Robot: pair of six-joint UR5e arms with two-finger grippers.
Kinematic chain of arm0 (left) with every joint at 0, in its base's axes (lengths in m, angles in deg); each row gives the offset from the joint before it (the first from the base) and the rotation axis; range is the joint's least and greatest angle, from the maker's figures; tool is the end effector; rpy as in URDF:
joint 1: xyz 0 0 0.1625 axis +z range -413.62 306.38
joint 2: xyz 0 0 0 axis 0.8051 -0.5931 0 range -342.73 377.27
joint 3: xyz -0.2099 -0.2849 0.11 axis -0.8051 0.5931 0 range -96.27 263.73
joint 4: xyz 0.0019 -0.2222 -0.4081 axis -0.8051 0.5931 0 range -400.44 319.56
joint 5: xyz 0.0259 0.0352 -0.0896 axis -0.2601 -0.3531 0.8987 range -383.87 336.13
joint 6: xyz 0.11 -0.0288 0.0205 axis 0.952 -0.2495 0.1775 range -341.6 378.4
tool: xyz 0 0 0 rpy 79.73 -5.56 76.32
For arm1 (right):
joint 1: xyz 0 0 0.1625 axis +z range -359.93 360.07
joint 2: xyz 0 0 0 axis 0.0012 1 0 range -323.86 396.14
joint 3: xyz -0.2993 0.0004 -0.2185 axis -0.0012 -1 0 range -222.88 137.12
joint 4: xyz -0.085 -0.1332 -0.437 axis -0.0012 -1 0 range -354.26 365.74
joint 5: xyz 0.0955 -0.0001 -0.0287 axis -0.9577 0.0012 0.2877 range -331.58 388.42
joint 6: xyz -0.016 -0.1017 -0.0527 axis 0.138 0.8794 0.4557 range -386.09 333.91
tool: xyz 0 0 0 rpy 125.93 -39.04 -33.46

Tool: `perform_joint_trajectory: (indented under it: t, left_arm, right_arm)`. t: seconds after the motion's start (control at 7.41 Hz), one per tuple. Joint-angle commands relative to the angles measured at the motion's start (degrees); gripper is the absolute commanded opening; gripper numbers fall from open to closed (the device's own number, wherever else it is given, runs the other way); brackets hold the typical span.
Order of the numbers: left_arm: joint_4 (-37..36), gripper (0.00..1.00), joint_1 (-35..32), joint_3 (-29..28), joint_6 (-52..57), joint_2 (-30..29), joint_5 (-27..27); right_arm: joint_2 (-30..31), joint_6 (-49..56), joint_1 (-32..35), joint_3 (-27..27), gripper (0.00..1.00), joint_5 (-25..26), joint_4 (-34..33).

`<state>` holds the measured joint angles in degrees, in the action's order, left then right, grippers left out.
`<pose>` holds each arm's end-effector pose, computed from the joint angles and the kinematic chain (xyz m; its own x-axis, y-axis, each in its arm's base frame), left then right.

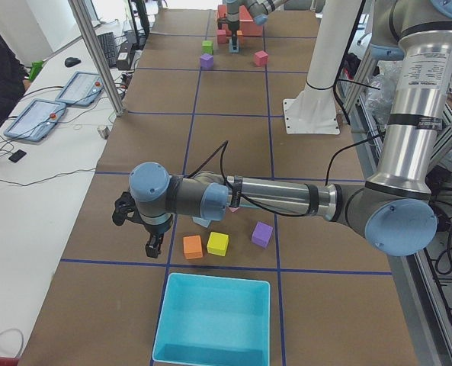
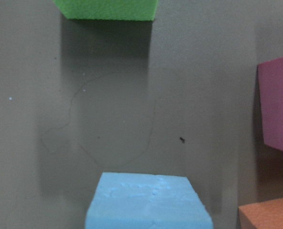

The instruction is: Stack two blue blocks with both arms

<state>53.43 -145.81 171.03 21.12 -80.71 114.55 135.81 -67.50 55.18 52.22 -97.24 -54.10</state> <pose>-0.0699 -0.6031 0.5483 0.6687 0.1404 -0.7302 0.0060 0.9810 0.1941 -0.2388 -0.4576 0.6050 0.7330 -0.0142 0.6801 0.0413 0.9989 -0.0237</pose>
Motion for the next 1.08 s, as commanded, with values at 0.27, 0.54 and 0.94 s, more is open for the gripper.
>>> perform_joint_trajectory:
  t: [0.27, 0.54, 0.94]
  left_arm:
    - [-0.1, 0.98, 0.0, -0.1, 0.0, 0.1, 0.0]
    - [-0.2, 0.98, 0.1, -0.1, 0.0, 0.0, 0.0]
    - [-0.3, 0.98, 0.1, -0.1, 0.0, 0.0, 0.0]
  right_arm:
    - [-0.1, -3.2, -0.1, 0.3, 0.56, 0.0, 2.5]
    - [-0.3, -3.2, 0.0, 0.8, 0.43, -0.1, 2.5]
    - [-6.1, -5.2, 0.1, 7.9, 0.43, -1.5, -7.9]
